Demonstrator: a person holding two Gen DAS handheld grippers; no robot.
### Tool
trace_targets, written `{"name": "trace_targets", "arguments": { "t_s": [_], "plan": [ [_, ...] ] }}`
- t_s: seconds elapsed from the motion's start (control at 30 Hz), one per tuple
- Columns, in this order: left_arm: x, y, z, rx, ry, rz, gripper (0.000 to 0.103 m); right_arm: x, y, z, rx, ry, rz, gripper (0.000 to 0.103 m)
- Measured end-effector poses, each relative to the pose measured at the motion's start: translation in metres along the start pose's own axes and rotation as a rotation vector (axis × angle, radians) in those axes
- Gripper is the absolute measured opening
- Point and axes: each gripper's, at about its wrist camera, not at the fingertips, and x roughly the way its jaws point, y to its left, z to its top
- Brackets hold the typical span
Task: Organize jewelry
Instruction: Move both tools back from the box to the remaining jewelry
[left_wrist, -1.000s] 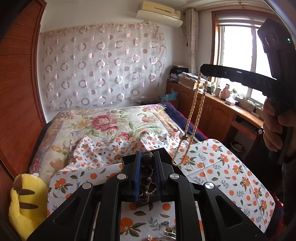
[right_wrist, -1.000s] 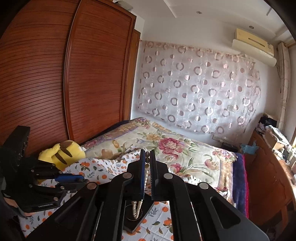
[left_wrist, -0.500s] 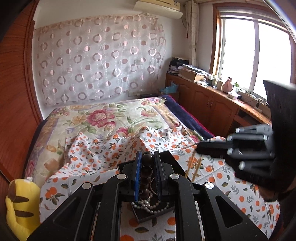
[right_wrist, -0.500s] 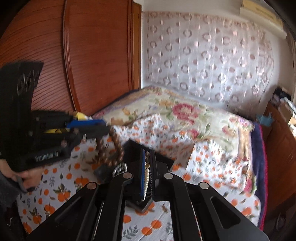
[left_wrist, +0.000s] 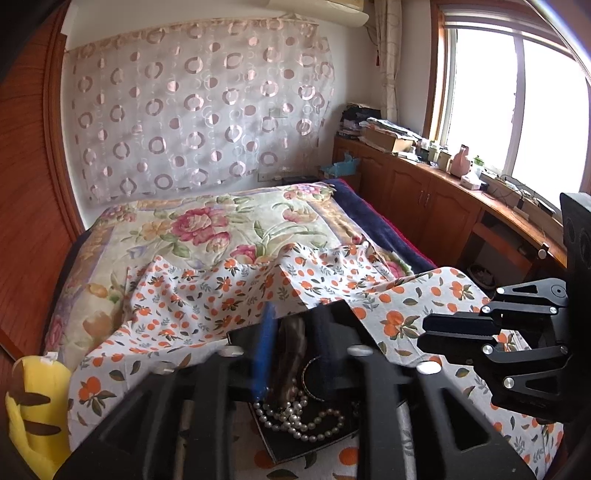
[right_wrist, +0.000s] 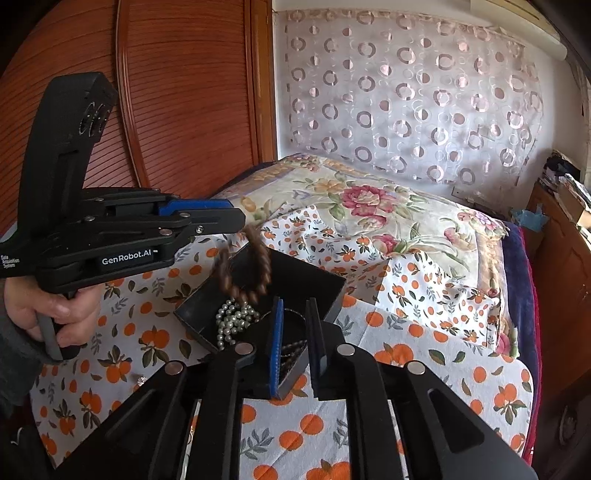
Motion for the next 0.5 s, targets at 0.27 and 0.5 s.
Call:
{"name": "trace_targets", "arguments": {
  "t_s": [0.27, 0.5],
  "plan": [
    [-0.025, 0.000, -0.027, 0.005, 0.007, 0.031, 0.044, -0.012, 0.011, -0.030, 0.024, 0.009, 0.007, 0.014],
    [-0.059, -0.004, -0.076, -0.003, 0.037, 0.030, 0.048, -0.022, 0.032, -0.069, 0.050, 0.026, 0.019, 0.014]
  ]
}}
